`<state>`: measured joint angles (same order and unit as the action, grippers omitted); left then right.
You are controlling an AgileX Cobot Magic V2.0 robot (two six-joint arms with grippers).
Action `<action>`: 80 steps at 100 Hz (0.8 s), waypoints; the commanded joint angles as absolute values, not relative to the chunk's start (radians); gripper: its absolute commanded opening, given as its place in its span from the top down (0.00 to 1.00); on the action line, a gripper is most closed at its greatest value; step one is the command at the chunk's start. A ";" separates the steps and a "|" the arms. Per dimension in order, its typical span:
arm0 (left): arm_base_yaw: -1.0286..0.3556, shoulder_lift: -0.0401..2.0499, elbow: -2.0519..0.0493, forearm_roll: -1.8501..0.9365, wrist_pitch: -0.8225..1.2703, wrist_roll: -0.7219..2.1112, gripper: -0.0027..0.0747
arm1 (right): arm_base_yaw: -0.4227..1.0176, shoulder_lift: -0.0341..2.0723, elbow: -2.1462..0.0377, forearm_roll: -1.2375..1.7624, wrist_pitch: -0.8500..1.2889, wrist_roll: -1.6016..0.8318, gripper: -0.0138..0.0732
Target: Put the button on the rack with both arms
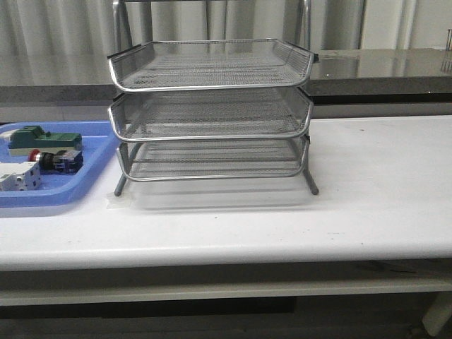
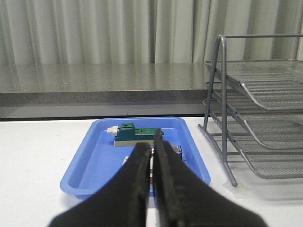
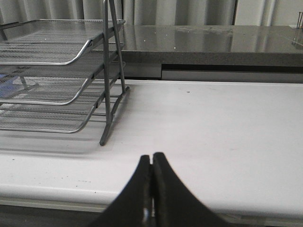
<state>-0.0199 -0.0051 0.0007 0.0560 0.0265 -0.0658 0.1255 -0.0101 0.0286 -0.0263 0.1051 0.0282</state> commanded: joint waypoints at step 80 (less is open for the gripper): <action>-0.028 -0.039 0.048 0.055 -0.064 -0.074 0.96 | 0.118 -0.029 0.011 -0.029 0.006 0.028 0.91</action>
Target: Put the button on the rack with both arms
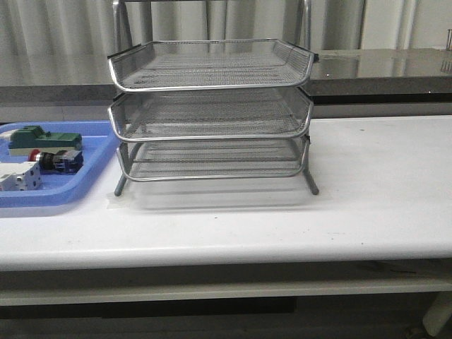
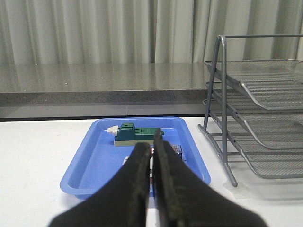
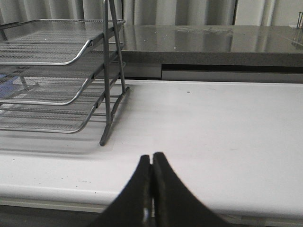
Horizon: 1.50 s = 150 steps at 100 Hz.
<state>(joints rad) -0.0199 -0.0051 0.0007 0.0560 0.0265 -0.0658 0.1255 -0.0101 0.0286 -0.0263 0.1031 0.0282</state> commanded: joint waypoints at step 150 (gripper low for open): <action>-0.028 -0.039 0.048 0.055 -0.064 -0.074 0.96 | 0.118 0.749 -0.634 0.456 0.556 0.028 0.64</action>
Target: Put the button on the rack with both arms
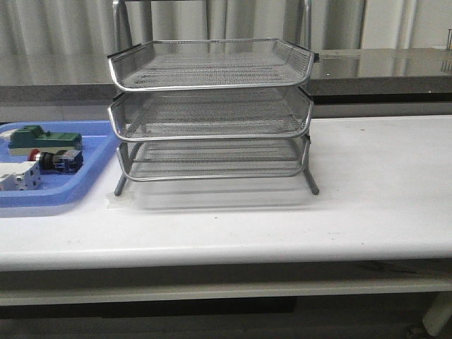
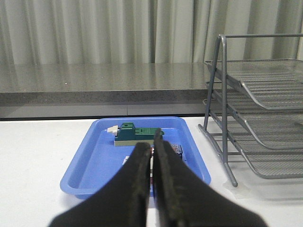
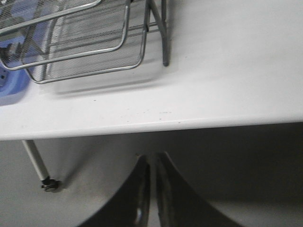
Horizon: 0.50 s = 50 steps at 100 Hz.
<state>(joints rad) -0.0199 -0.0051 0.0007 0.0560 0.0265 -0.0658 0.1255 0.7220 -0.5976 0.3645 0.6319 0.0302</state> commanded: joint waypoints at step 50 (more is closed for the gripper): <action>-0.028 -0.039 0.048 0.055 -0.064 -0.074 0.96 | 0.120 1.062 -0.651 0.800 0.384 -0.180 0.42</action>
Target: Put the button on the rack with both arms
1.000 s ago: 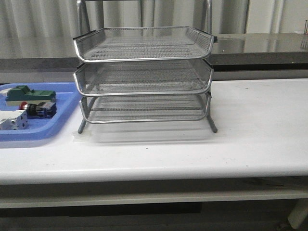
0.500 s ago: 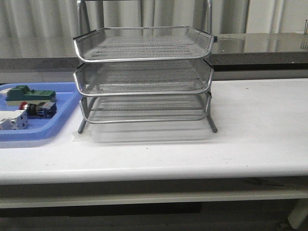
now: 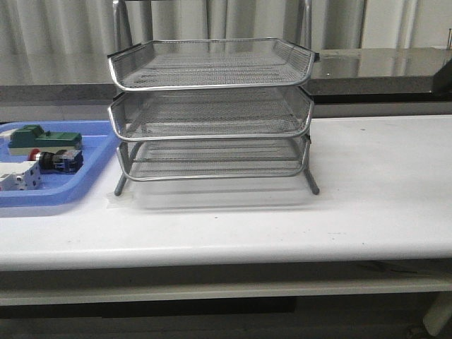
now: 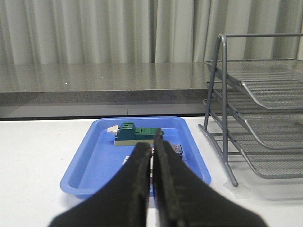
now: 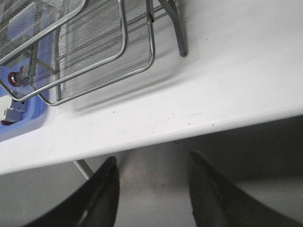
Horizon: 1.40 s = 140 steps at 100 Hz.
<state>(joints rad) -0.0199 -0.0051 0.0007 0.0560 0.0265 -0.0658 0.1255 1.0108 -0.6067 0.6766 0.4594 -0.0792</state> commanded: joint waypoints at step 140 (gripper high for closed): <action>-0.028 -0.039 0.048 0.055 -0.064 -0.074 0.96 | 0.174 1.832 -1.186 1.411 0.522 -0.811 0.43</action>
<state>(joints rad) -0.0199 -0.0051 0.0007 0.0560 0.0265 -0.0658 0.1748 1.8684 -1.1484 1.3670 0.5037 -0.7981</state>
